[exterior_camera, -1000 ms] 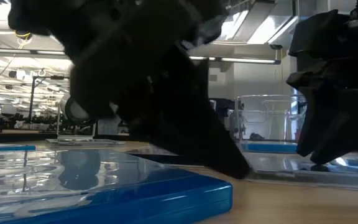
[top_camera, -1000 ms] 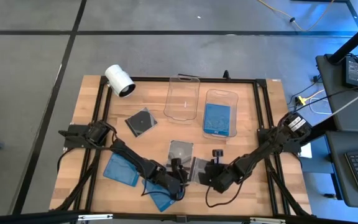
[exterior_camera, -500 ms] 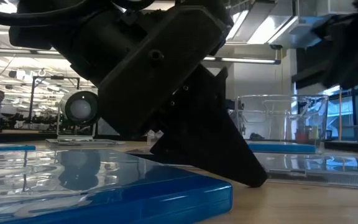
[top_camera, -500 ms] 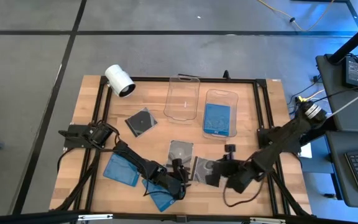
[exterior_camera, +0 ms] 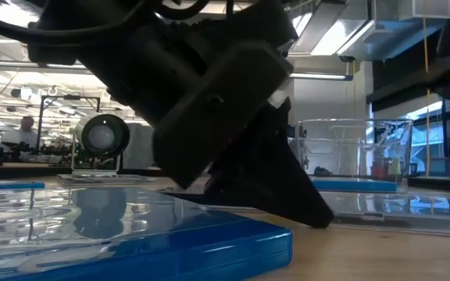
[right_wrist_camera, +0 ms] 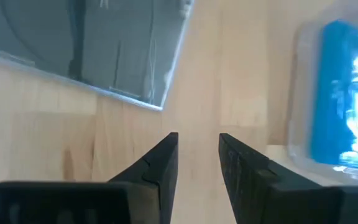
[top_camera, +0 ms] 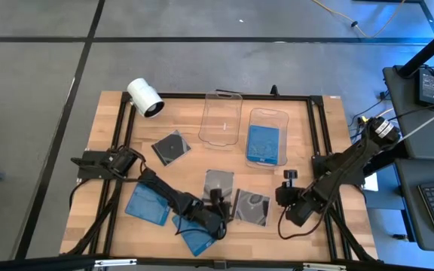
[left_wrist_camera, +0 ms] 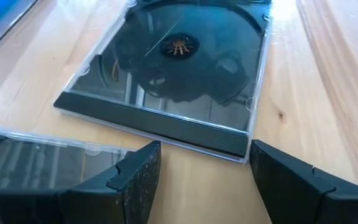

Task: Pick & place jewel cases by type
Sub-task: Put the bottom black cd case into the left transparent bin

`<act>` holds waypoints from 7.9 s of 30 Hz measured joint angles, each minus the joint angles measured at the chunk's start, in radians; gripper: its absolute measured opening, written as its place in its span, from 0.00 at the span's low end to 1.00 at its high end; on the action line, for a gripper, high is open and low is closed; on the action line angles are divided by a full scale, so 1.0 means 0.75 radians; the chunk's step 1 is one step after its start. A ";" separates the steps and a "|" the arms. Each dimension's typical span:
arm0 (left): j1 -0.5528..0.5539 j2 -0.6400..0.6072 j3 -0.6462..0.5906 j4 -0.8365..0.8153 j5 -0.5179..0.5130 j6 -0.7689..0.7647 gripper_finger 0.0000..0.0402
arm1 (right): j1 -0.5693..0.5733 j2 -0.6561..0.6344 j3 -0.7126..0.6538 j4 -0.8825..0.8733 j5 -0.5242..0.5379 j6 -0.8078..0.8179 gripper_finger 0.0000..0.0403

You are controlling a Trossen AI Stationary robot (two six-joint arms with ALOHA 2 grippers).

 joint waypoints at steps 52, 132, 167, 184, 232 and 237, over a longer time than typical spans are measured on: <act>0.097 -0.003 -0.006 -0.064 0.207 -0.045 0.60 | -0.134 -0.162 -0.529 0.966 -0.407 -0.219 0.30; 0.105 0.003 -0.006 0.134 0.233 0.108 0.60 | 0.138 -0.042 -0.388 0.801 -0.259 0.356 0.67; 0.134 0.004 -0.011 0.198 0.429 0.193 0.60 | 0.242 0.336 -0.133 0.709 0.049 0.311 0.61; 0.115 0.007 -0.010 0.225 0.360 0.465 0.60 | 0.242 0.338 -0.135 0.716 0.068 0.305 0.61; 0.095 -0.112 0.000 0.466 0.392 1.058 0.60 | 0.234 0.345 -0.138 0.780 0.140 0.132 0.61; 0.101 -0.111 0.000 0.470 0.430 1.328 0.60 | 0.233 0.346 -0.137 0.800 0.151 0.102 0.61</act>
